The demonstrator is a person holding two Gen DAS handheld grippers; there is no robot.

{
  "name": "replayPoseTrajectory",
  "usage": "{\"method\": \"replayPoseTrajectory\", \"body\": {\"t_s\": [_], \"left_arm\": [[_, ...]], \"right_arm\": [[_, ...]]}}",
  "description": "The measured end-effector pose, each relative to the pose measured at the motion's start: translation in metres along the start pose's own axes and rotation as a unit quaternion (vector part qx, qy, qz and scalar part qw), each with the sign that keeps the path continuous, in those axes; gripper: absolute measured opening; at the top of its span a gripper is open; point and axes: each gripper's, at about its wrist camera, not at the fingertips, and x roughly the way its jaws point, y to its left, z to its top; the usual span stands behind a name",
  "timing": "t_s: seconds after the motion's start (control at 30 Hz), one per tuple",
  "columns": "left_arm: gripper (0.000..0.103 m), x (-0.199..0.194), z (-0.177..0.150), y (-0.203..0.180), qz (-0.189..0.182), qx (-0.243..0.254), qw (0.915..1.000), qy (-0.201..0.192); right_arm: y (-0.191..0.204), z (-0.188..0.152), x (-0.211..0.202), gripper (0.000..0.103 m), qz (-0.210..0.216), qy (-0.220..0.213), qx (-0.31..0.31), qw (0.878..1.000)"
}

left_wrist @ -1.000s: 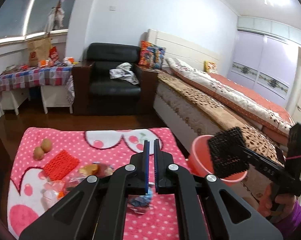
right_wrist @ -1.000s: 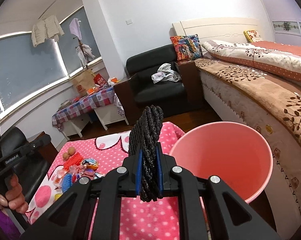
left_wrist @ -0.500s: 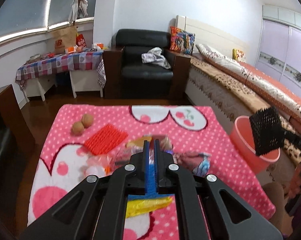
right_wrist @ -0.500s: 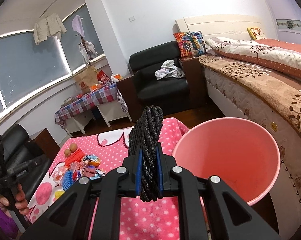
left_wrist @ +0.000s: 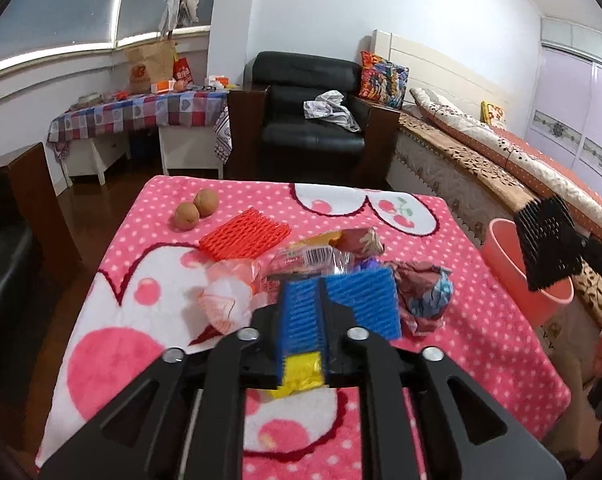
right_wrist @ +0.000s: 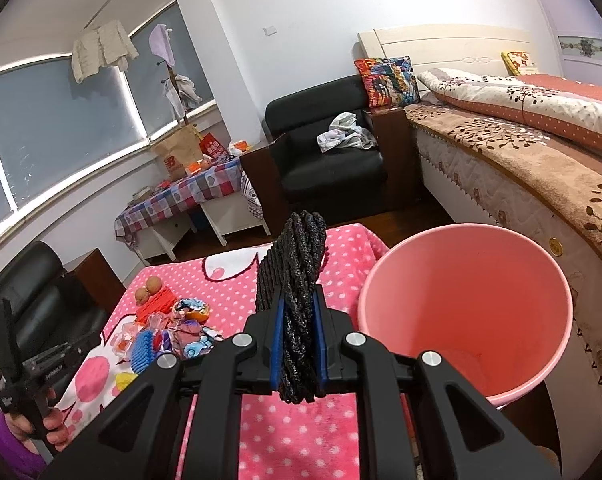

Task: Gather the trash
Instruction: 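Lift the black foam net with the right tool toward the pink bucket, then grasp the clear plastic bag with the left tool while the right tool holds the black net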

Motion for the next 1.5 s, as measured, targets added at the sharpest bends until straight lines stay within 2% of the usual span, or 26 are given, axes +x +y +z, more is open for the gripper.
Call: {"method": "replayPoseTrajectory", "body": {"t_s": [0.03,0.1,0.2,0.27,0.33,0.47,0.7,0.9,1.07,1.23,1.27,1.33,1.43,1.47,1.5], "left_arm": [[0.019,0.0,-0.003,0.002,-0.015,-0.008,0.9998,0.007],[0.033,0.003,-0.006,0.006,-0.044,-0.028,0.9984,0.023],[0.039,0.004,-0.007,0.009,-0.049,-0.041,0.9977,0.023],[0.041,0.003,-0.006,0.006,-0.066,-0.043,0.9966,0.024],[0.041,0.003,-0.004,-0.003,-0.07,-0.027,0.9969,0.023],[0.041,0.009,-0.003,-0.01,-0.054,-0.014,0.9978,0.034],[0.041,0.02,-0.004,0.018,-0.019,-0.041,0.9979,0.046],[0.041,0.019,0.004,0.037,0.011,-0.051,0.998,0.035],[0.041,0.031,0.006,0.038,0.029,-0.062,0.9966,0.045],[0.041,0.053,-0.005,0.038,0.078,-0.041,0.9933,0.074],[0.041,0.056,-0.007,0.043,0.078,-0.053,0.9919,0.084],[0.041,0.055,-0.007,0.05,0.068,-0.069,0.9919,0.083],[0.041,0.052,-0.008,0.053,0.065,-0.066,0.9926,0.078],[0.039,0.051,-0.009,0.053,0.065,-0.066,0.9927,0.077],[0.029,0.051,-0.009,0.052,0.064,-0.065,0.993,0.076]], "right_arm": [[0.001,-0.001,0.0,0.013,0.001,0.001,-0.001,1.0],[0.005,-0.002,0.001,0.013,0.003,0.002,-0.003,1.0],[0.01,-0.004,0.001,0.013,0.005,0.004,-0.005,1.0],[0.011,-0.005,0.0,0.013,0.005,0.003,-0.008,1.0],[0.014,-0.006,-0.002,0.013,0.004,0.001,-0.011,1.0],[0.014,-0.007,-0.004,0.013,0.005,0.0,-0.011,1.0],[0.013,-0.008,-0.004,0.013,0.001,0.001,-0.014,1.0],[0.016,-0.008,0.002,0.013,0.003,0.007,-0.015,1.0],[0.019,-0.007,0.007,0.013,0.006,0.013,-0.015,1.0],[0.023,-0.008,0.009,0.013,0.005,0.015,-0.02,1.0],[0.023,-0.007,0.009,0.013,0.004,0.016,-0.02,1.0],[0.023,-0.007,0.01,0.013,0.003,0.017,-0.019,1.0],[0.023,-0.007,0.011,0.013,0.005,0.018,-0.018,1.0],[0.023,-0.007,0.011,0.013,0.006,0.018,-0.018,1.0],[0.024,-0.007,0.011,0.013,0.007,0.018,-0.02,1.0]]}}
